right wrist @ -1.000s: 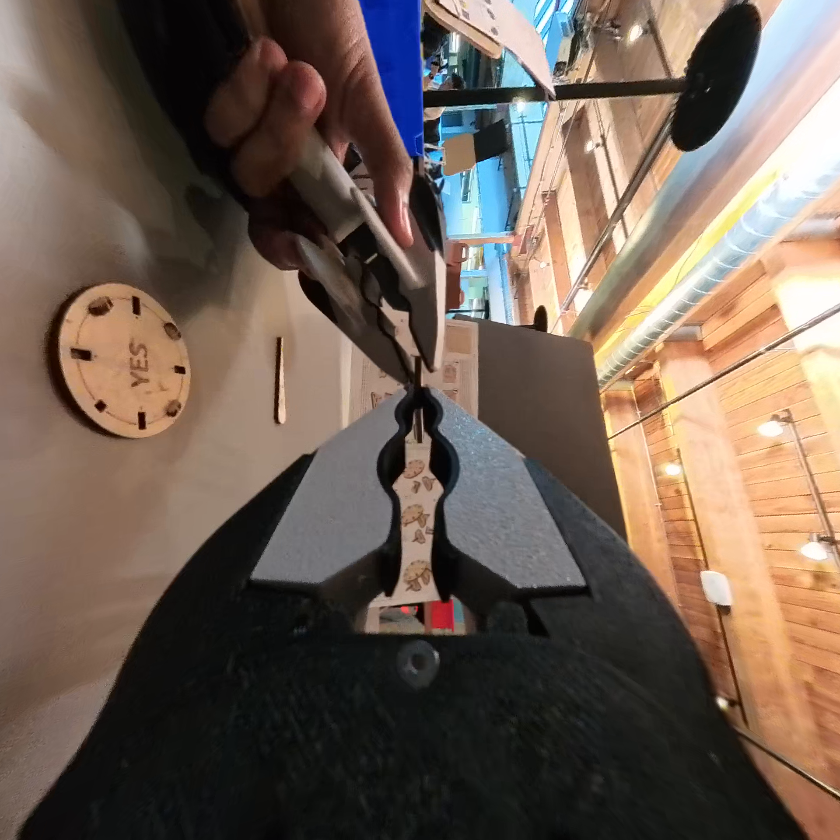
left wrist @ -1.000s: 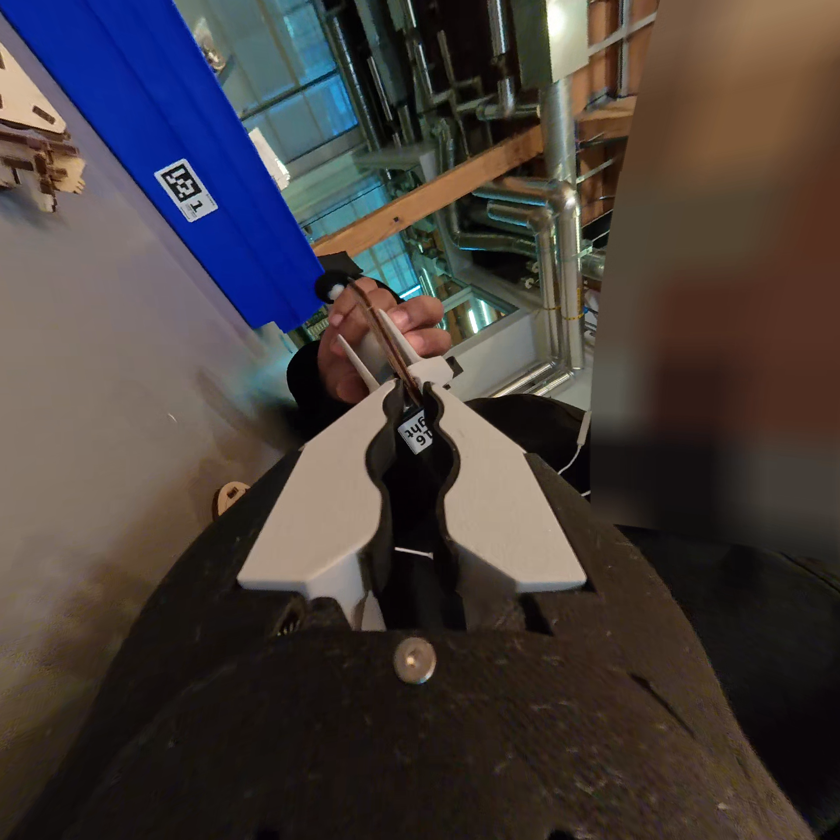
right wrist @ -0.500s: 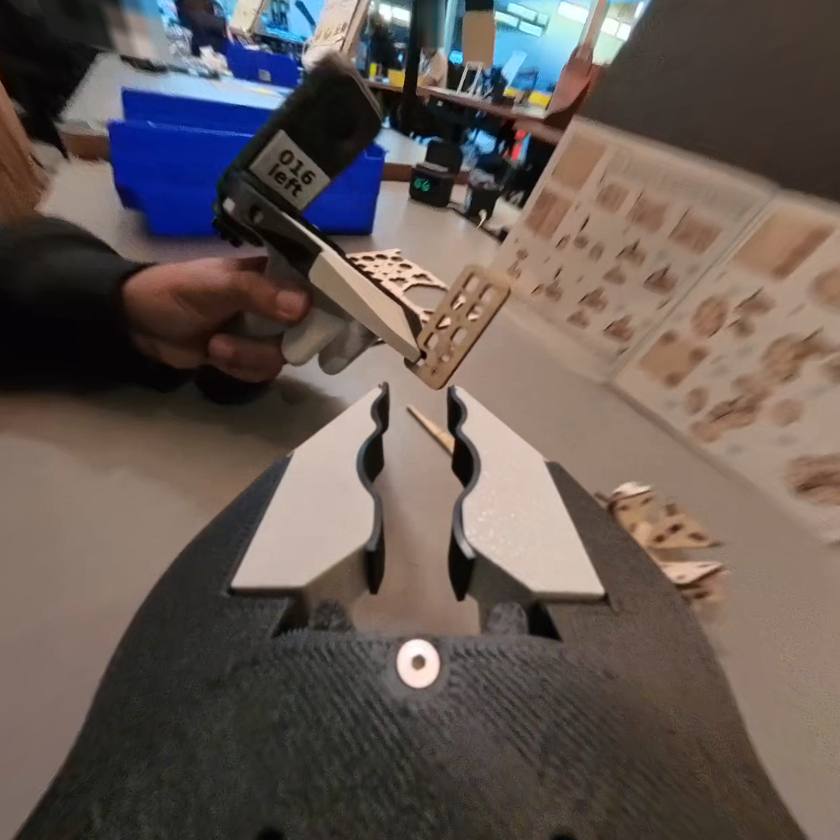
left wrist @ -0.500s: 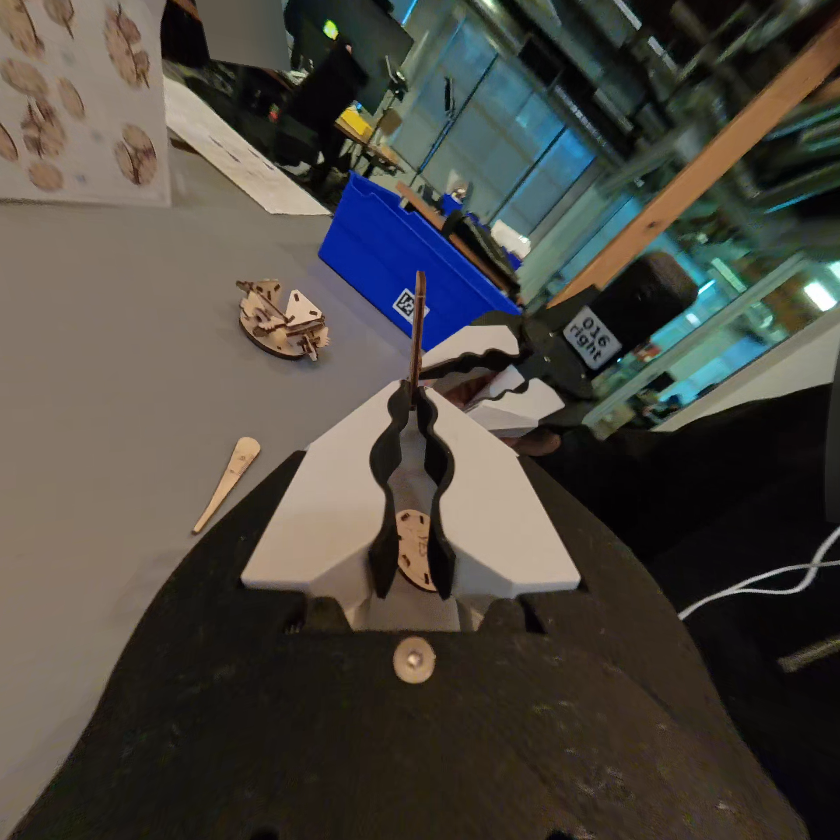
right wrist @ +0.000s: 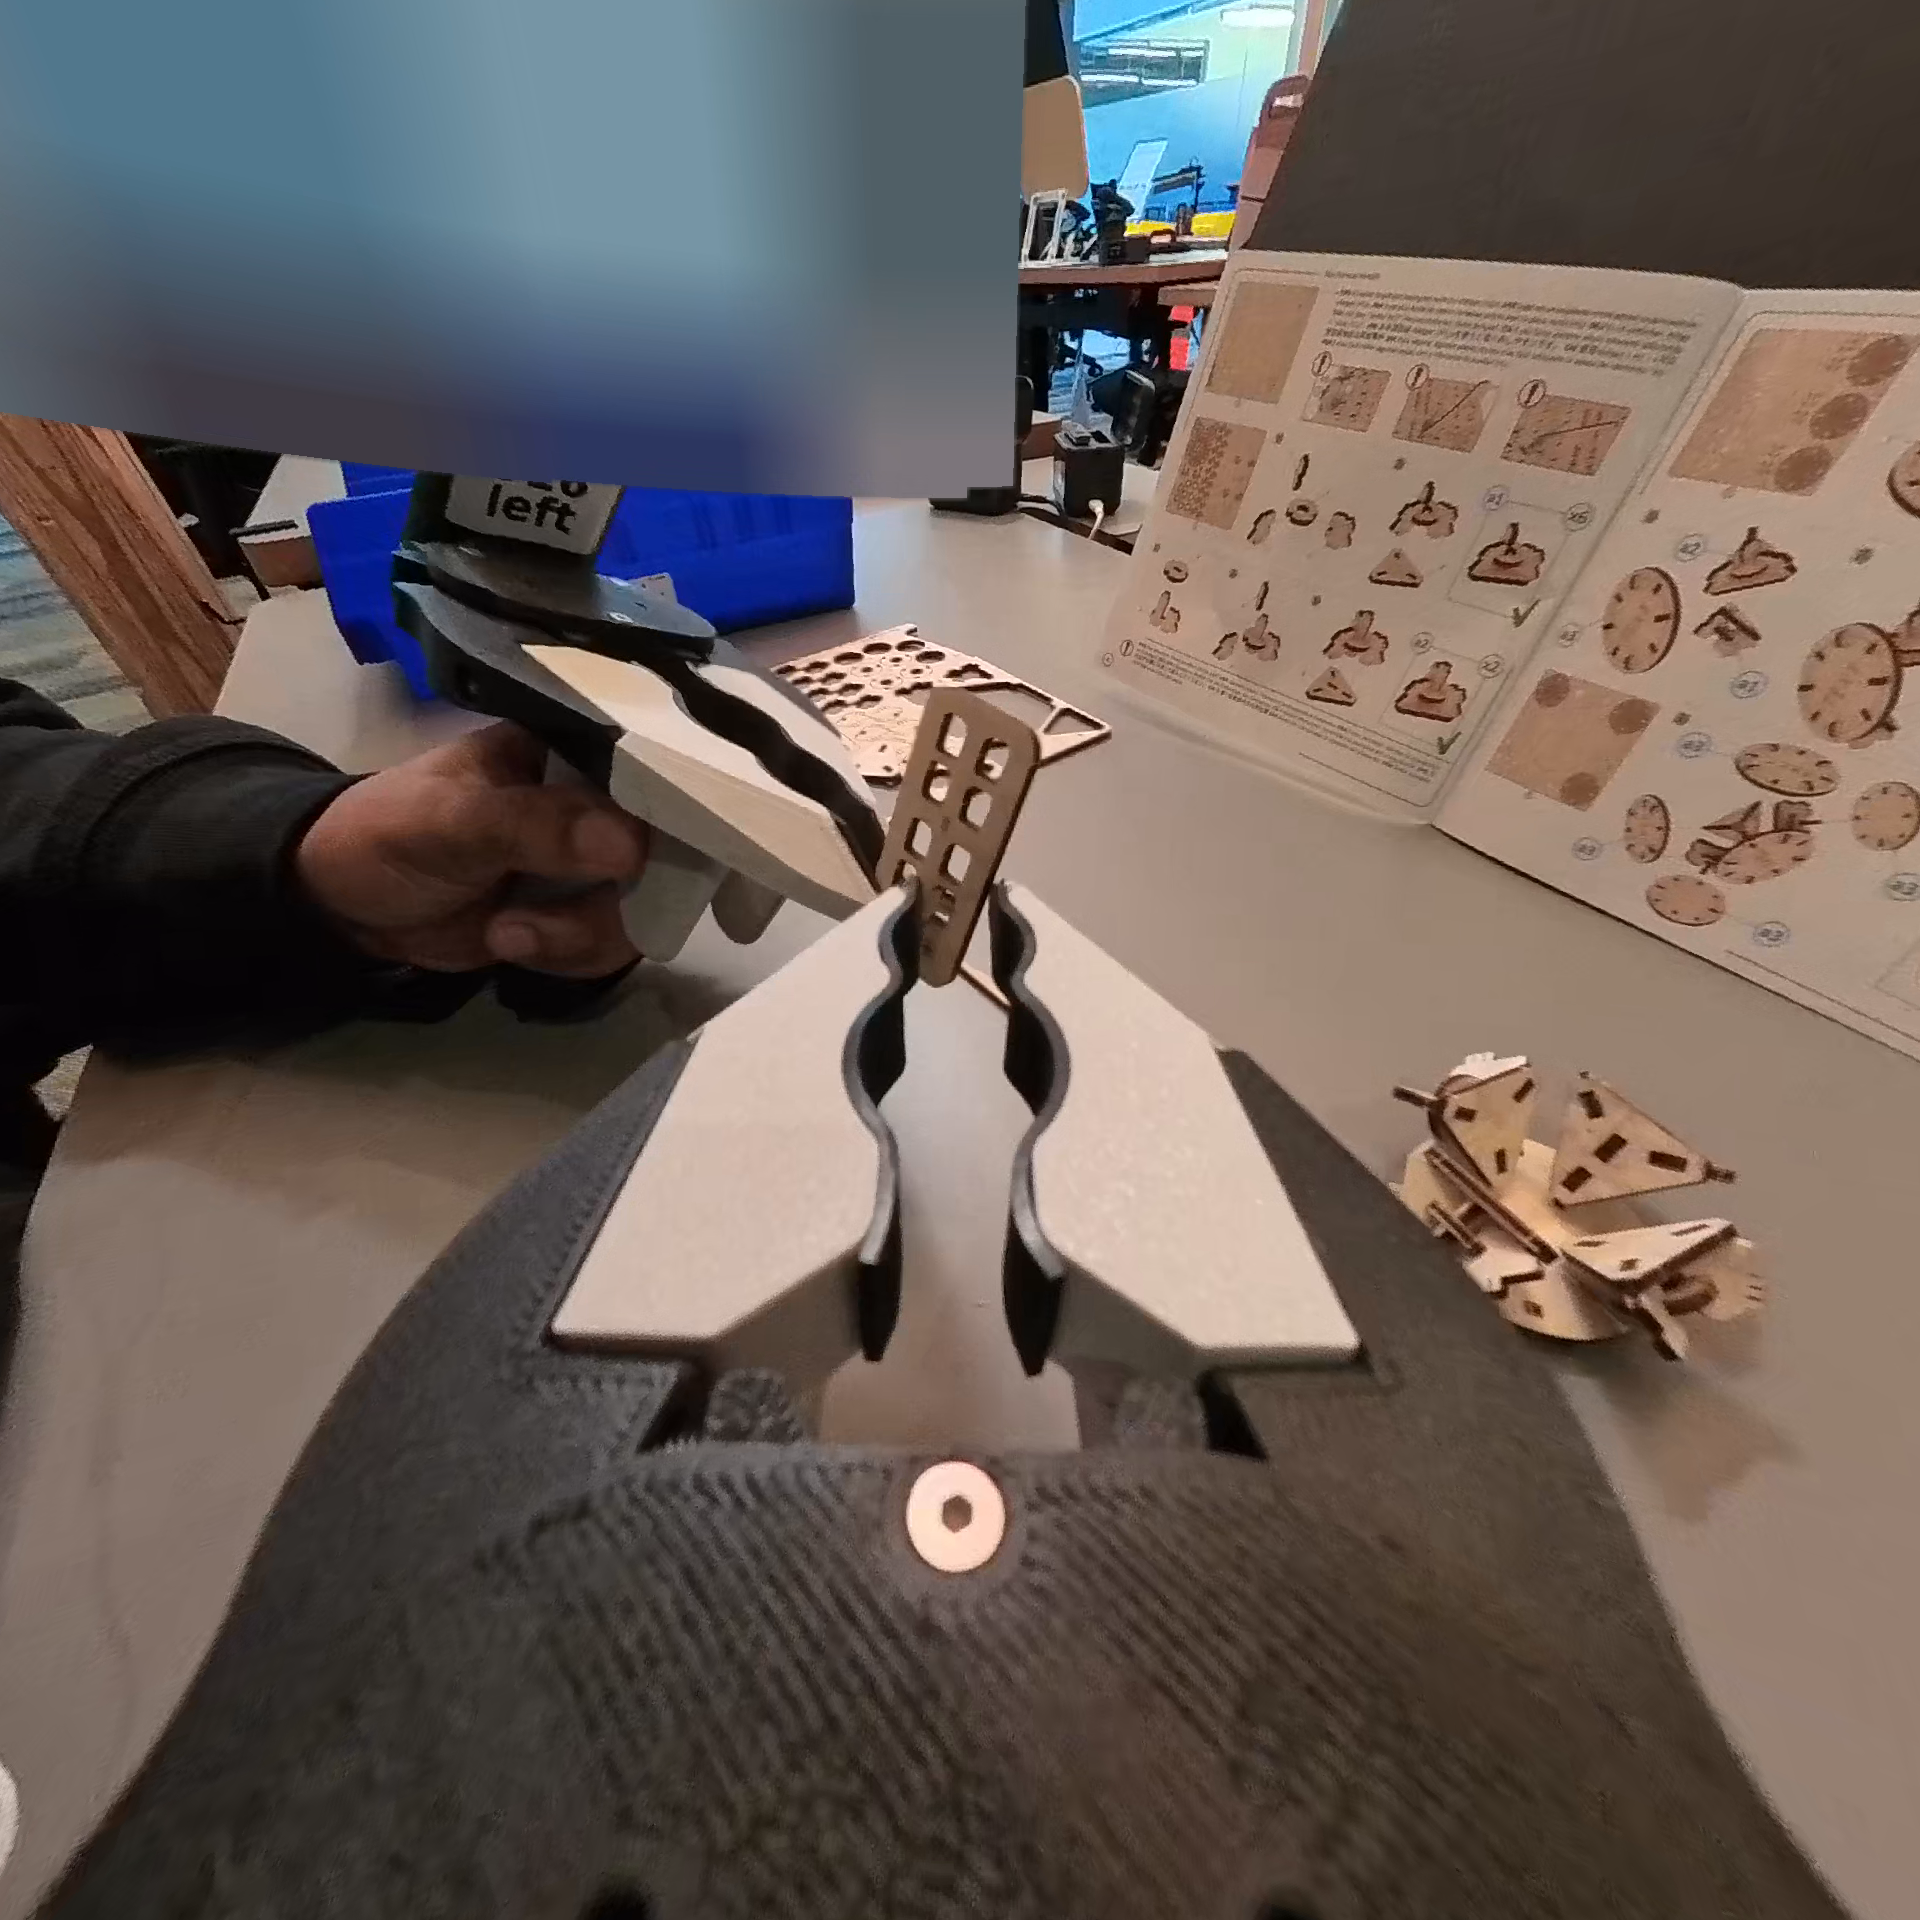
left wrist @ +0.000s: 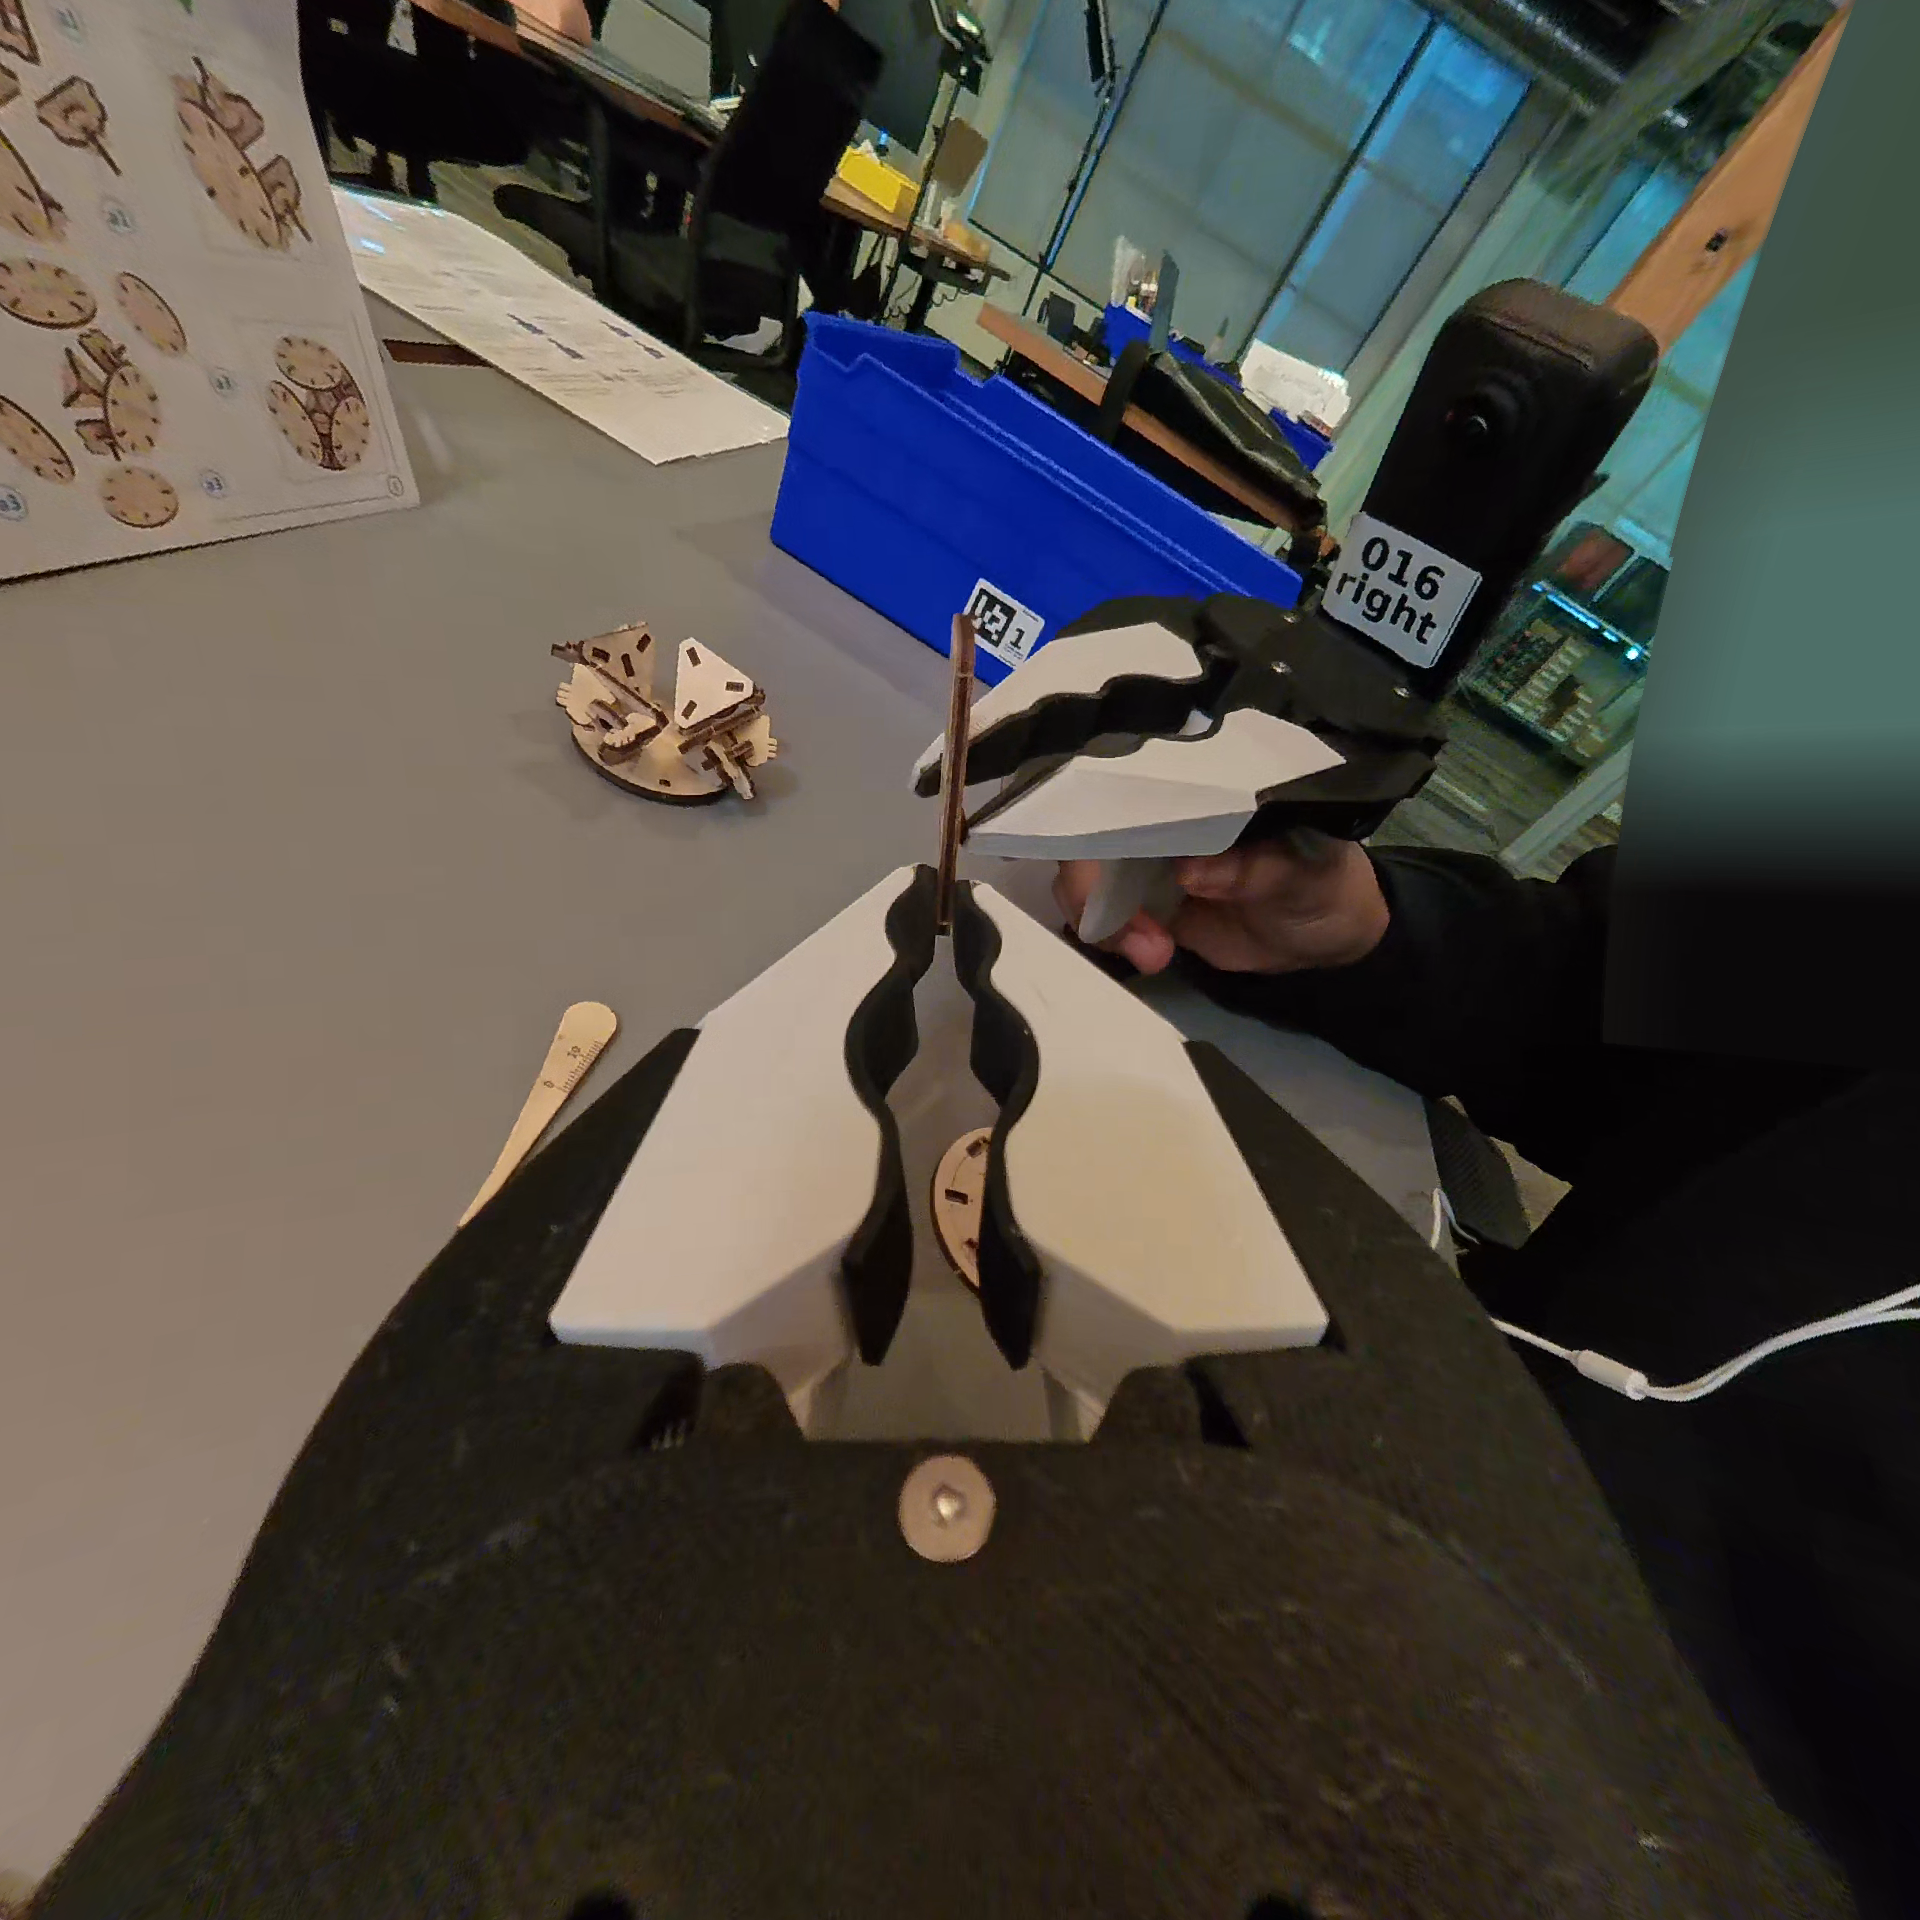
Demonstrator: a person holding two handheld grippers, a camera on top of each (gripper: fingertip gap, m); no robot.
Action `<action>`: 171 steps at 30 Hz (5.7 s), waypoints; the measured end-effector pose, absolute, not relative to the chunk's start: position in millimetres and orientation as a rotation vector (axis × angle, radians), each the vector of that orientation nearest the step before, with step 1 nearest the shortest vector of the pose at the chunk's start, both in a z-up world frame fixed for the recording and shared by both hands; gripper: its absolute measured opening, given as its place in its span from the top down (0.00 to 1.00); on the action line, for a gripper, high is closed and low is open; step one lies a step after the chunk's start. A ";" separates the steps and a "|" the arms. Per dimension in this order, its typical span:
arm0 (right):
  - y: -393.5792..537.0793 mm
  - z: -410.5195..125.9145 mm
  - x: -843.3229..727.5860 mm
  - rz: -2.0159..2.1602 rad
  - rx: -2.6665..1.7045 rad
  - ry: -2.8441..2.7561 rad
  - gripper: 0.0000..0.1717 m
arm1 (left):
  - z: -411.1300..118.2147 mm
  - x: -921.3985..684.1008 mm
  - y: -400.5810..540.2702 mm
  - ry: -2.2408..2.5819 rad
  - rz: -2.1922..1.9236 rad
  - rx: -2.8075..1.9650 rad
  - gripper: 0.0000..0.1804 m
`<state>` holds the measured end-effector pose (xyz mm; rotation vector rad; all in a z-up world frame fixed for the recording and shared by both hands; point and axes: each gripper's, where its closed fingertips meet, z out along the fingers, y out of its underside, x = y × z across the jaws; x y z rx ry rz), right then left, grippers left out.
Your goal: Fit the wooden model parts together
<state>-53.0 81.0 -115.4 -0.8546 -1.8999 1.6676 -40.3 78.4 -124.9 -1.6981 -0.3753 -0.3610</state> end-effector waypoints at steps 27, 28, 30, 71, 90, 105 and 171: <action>79.3 -119.3 -48.2 1.867 -0.973 -1.968 0.93 | -123.3 -35.2 79.9 -0.332 -0.297 -1.717 1.00; 78.9 -118.4 -47.7 1.879 -0.974 -1.964 0.94 | -122.7 -35.6 79.8 -0.325 -0.273 -1.720 1.00; 78.5 -118.4 -48.0 1.891 -0.992 -1.965 0.95 | -122.8 -36.6 79.1 -0.311 -0.236 -1.732 1.00; 83.6 -139.8 -49.6 1.913 -1.219 -2.098 0.93 | -143.5 -39.6 81.7 -0.177 0.161 -1.949 1.00; 82.3 -153.4 -42.0 1.962 -1.365 -2.210 0.95 | -148.2 -33.4 82.8 -0.143 0.133 -1.979 1.00; 89.8 -167.0 -41.1 1.829 -1.398 -2.282 1.00 | -141.3 -44.8 76.6 -0.189 0.186 -1.959 1.00; 92.3 -129.9 -40.3 2.451 -1.500 -2.074 0.87 | -126.6 -16.1 79.9 0.003 -0.049 -1.816 0.92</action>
